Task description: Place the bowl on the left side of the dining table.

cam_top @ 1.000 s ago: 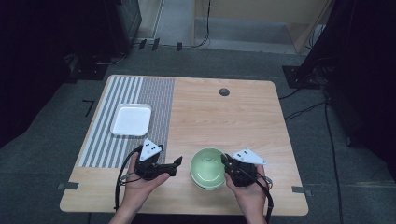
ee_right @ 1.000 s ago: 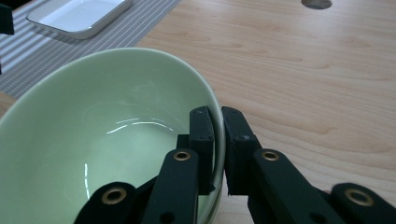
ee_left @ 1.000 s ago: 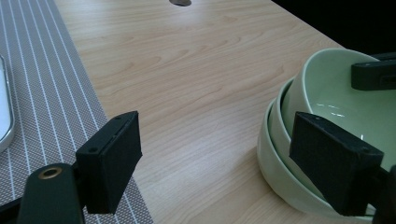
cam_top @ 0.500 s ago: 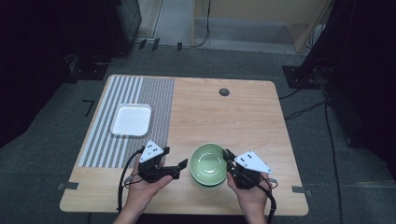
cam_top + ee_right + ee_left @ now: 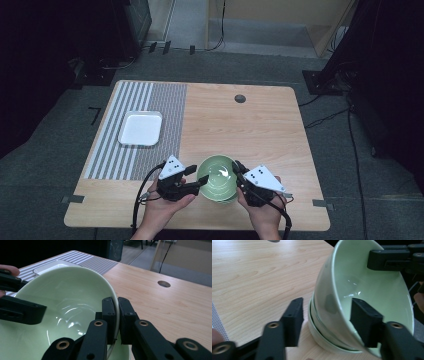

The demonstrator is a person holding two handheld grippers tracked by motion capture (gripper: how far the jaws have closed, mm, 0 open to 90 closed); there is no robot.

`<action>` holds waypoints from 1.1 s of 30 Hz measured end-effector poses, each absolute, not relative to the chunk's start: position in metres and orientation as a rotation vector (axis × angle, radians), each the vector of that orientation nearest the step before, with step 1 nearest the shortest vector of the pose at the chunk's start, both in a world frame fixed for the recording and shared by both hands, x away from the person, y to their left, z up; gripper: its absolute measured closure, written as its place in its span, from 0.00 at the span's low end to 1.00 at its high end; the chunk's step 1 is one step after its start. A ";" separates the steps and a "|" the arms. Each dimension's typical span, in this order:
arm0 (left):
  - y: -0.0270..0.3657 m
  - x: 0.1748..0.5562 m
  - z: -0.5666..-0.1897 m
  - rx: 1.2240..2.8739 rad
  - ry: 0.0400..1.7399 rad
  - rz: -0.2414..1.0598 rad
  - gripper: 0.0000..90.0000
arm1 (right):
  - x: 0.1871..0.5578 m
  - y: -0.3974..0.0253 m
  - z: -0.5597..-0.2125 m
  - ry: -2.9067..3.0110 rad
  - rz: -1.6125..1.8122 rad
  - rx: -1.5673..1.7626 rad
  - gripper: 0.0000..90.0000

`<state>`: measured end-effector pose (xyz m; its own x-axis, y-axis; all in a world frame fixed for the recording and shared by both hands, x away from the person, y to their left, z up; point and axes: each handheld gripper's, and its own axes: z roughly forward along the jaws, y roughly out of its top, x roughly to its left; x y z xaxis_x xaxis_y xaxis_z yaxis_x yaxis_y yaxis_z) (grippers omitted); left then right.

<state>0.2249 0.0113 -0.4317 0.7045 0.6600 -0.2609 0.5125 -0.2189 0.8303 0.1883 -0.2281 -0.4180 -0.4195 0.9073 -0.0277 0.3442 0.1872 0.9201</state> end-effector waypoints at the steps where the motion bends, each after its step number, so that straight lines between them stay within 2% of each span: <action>1: 0.011 0.224 -0.432 1.886 0.912 0.191 0.55 | 0.187 -0.226 -0.418 1.866 1.206 1.159 0.95; 11: 0.007 0.223 -0.432 1.865 0.953 0.250 0.78 | 0.174 -0.210 -0.412 1.822 1.169 1.057 0.95; 15: 0.006 0.219 -0.432 1.820 0.969 0.334 0.87 | 0.169 -0.203 -0.412 1.797 1.141 1.016 0.95; 19: 0.011 0.220 -0.432 1.783 0.978 0.346 0.93 | 0.163 -0.194 -0.411 1.764 1.100 0.969 0.95; 25: 0.015 0.214 -0.431 1.701 0.964 0.414 0.94 | 0.158 -0.186 -0.410 1.716 1.108 0.966 0.95; 31: 0.020 0.216 -0.429 1.695 0.938 0.404 0.94 | 0.158 -0.189 -0.406 1.716 1.192 0.997 0.92; 33: 0.024 0.217 -0.428 1.689 0.935 0.418 0.94 | 0.158 -0.191 -0.402 1.716 1.247 1.024 0.85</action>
<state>0.2168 0.0237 -0.4279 0.6251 0.7587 -0.1831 0.3696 -0.0811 0.9256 0.1577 -0.1913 -0.4019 -0.3844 0.9149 -0.1229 0.1658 0.1994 0.9658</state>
